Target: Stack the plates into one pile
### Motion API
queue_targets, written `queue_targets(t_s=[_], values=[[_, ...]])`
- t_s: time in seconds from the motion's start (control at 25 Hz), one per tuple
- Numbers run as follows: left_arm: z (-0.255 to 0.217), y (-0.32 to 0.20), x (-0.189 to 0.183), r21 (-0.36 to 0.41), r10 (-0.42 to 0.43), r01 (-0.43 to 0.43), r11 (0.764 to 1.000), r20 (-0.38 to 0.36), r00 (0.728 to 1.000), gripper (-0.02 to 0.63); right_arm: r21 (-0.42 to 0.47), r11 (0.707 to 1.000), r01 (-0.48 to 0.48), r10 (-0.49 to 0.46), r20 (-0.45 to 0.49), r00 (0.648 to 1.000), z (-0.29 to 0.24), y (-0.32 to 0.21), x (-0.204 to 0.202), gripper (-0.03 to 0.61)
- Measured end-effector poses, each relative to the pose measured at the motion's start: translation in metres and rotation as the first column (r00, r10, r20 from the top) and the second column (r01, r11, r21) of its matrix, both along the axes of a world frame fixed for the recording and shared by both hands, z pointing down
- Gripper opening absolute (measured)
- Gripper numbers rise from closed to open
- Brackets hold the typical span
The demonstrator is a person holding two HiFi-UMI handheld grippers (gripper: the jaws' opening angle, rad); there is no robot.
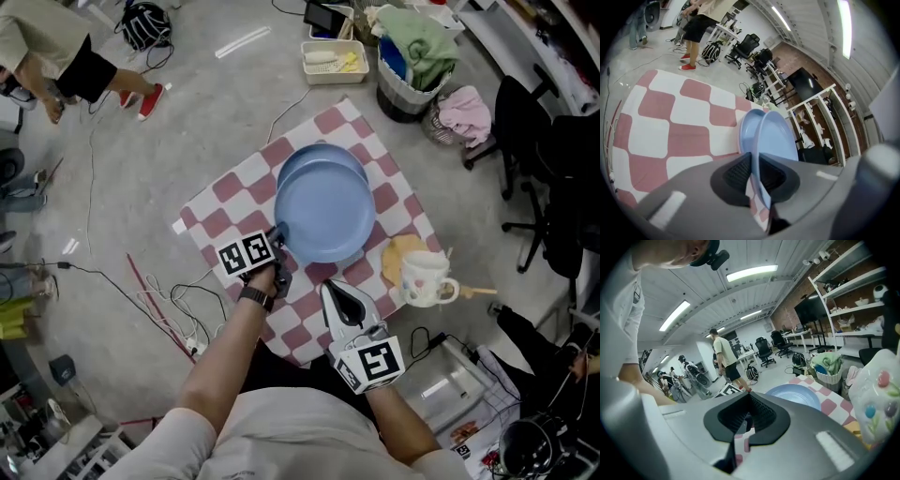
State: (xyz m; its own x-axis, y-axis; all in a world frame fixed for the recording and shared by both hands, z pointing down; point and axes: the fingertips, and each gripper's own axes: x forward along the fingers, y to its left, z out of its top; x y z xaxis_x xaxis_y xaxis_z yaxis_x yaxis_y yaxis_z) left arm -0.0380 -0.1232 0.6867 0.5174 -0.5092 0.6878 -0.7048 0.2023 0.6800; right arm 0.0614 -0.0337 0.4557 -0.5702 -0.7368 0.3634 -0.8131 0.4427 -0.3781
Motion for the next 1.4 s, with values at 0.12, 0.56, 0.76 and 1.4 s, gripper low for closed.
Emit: queue_targets(t_s=[0.12,0.56,0.76,1.4], values=[[0.006,-0.017,0.001,-0.009,-0.016,0.016,1.000,0.008,1.000,0.032,-0.014,1.000,-0.001,0.001,0.004,1.000,0.004,-0.009,0.004,0.009],[0.024,-0.052,0.004,-0.030,-0.067,0.067,0.997,0.025,0.997,0.038,-0.055,0.998,-0.012,0.013,0.018,1.000,0.021,-0.025,0.011,0.009],[0.030,-0.059,-0.002,-0.033,-0.047,0.048,0.998,0.050,0.998,0.043,-0.062,0.998,-0.012,0.013,0.020,1.000,0.024,-0.027,0.011,0.009],[-0.014,-0.038,-0.020,0.055,0.070,-0.079,0.995,0.152,0.986,0.091,-0.012,1.000,0.007,-0.006,0.018,1.000,0.001,-0.031,-0.009,0.009]])
